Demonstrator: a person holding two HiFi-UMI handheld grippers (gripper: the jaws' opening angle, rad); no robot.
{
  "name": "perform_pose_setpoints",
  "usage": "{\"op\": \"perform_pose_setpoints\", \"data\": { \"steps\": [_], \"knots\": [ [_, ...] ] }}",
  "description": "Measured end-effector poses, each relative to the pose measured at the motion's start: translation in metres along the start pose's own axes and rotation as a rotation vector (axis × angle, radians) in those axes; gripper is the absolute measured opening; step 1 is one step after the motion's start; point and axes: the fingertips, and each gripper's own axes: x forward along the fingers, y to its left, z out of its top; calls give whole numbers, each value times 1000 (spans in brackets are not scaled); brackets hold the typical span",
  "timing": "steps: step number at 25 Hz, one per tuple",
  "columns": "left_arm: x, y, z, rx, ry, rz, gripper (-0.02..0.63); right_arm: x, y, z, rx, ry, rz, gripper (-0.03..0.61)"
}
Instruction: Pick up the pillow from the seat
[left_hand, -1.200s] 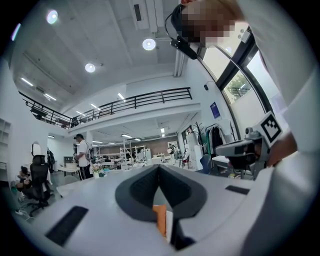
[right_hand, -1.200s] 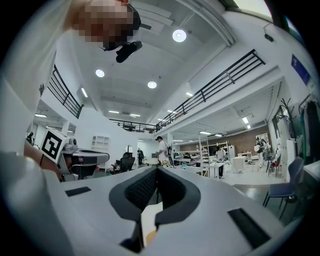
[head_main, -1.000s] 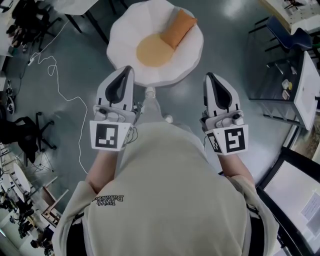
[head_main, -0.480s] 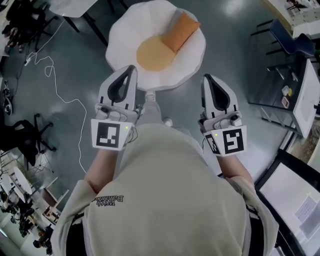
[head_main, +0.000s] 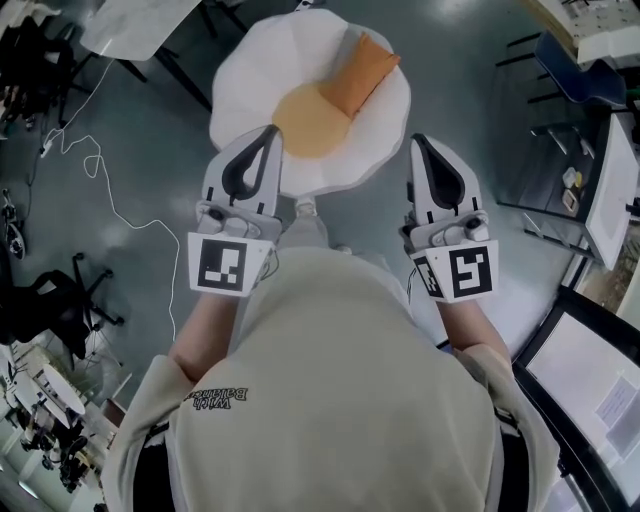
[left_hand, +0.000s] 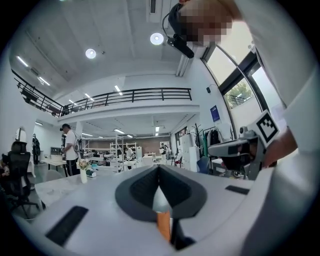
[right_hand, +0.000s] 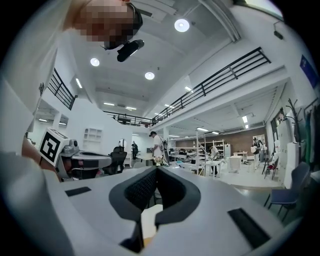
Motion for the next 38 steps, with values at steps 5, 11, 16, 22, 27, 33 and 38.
{"op": "perform_pose_setpoints", "data": {
  "steps": [5,11,16,22,27,33,38],
  "knots": [
    [26,31,4,4,-18,-35,11,47,5,8,-16,-21,-20,9],
    [42,68,1,-5,-19,-43,9,92,12,11,-46,-31,-32,9],
    [53,89,3,-6,-42,-38,11,113,14,13,-59,-35,-41,9],
    [61,94,-1,-17,-28,-29,11,131,12,13,-57,-26,-17,9],
    [68,88,-2,-19,-17,4,9,133,4,9,-50,-18,15,9],
    [75,84,-2,-27,-3,29,11,137,-6,0,-38,6,42,9],
    [92,77,-9,-29,14,29,11,139,-28,-16,-43,40,35,9]
  ]
}}
